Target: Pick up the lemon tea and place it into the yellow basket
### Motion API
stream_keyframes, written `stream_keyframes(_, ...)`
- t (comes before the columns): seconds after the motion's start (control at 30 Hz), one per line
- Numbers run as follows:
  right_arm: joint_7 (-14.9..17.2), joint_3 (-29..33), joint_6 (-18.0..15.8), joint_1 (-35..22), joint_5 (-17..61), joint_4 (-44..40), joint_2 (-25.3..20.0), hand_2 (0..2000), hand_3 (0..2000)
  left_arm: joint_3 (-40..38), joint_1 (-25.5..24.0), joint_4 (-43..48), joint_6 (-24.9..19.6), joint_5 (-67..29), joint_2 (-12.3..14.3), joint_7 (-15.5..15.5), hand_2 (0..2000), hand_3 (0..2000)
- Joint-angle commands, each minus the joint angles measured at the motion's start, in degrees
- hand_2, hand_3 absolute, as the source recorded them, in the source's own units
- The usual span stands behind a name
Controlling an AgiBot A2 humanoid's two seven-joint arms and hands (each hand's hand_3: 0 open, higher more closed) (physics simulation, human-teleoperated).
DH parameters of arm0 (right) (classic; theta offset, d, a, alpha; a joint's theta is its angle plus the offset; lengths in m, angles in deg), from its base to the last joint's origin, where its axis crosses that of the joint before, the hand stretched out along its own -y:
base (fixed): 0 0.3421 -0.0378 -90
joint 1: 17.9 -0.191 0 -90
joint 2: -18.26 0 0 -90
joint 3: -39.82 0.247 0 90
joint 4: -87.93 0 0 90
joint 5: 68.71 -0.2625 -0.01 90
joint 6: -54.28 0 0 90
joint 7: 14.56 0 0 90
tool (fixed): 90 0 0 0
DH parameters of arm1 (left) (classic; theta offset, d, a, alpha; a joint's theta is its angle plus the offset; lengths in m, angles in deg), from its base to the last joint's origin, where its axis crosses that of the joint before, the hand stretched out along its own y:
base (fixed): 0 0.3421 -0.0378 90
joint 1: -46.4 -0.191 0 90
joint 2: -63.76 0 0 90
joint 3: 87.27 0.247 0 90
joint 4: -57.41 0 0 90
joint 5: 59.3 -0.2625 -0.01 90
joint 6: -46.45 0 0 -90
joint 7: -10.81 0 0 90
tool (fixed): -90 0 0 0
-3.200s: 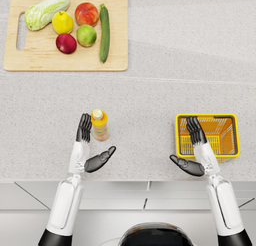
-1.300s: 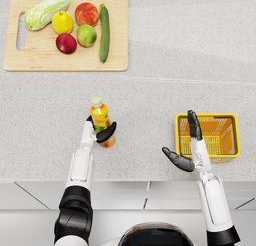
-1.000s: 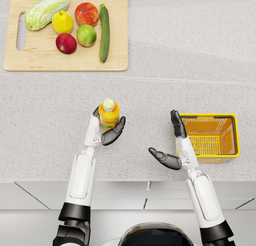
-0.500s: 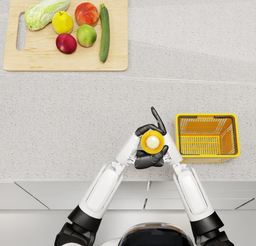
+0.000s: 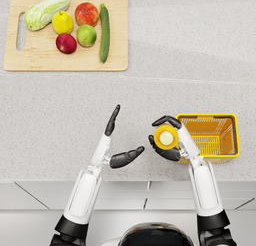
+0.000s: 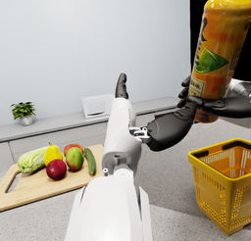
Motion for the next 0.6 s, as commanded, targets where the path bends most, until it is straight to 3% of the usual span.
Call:
stream_keyframes(0.03,0.0,14.1,-0.1,-2.4,0.0,-1.8,0.2,2000,2000,-11.8,-2.8,4.5,0.3,0.0,-0.5,0.0,0,0)
stream_keyframes(0.17,0.1,20.2,-0.9,-1.5,-0.1,-4.2,0.5,2000,2000,-10.7,-2.9,4.4,0.9,0.0,-0.3,0.1,0,0)
stream_keyframes(0.2,0.2,23.9,-1.0,-1.5,-0.1,-13.3,0.6,2000,2000,-12.9,-2.8,3.2,1.0,0.0,-0.2,0.2,0,0)
stream_keyframes(0.27,9.8,23.0,0.2,-1.9,-0.1,-16.9,0.7,2000,2000,-13.2,-2.5,3.0,1.0,0.0,0.0,0.2,0,0)
stream_keyframes(0.37,16.0,21.6,1.5,-1.4,-0.1,-20.1,0.7,2000,2000,-12.8,-2.1,2.1,1.1,0.0,0.3,0.2,0,0)
stream_keyframes(0.4,17.1,21.1,0.6,-1.1,-0.1,-20.7,0.7,639,1673,-11.9,-1.8,1.5,1.1,0.0,0.5,0.2,0,0)
stream_keyframes(0.43,17.8,20.8,3.4,-0.7,-0.1,-19.5,0.6,0,1347,-11.7,-1.3,1.0,1.1,0.0,0.7,0.2,0,0)
stream_keyframes(0.5,18.7,19.9,7.9,0.3,-0.1,-16.5,0.4,0,693,-11.1,1.2,-0.6,1.1,0.0,1.3,0.2,0,0)
stream_keyframes(0.57,9.4,19.3,11.4,0.3,-0.1,-10.9,0.4,0,40,-11.3,4.8,-1.7,1.1,0.0,2.1,0.2,0,0)
stream_keyframes(0.6,6.6,19.0,12.5,-0.6,-0.1,-9.2,0.6,0,0,-12.0,7.0,-1.9,1.1,0.0,2.5,0.2,0,0)
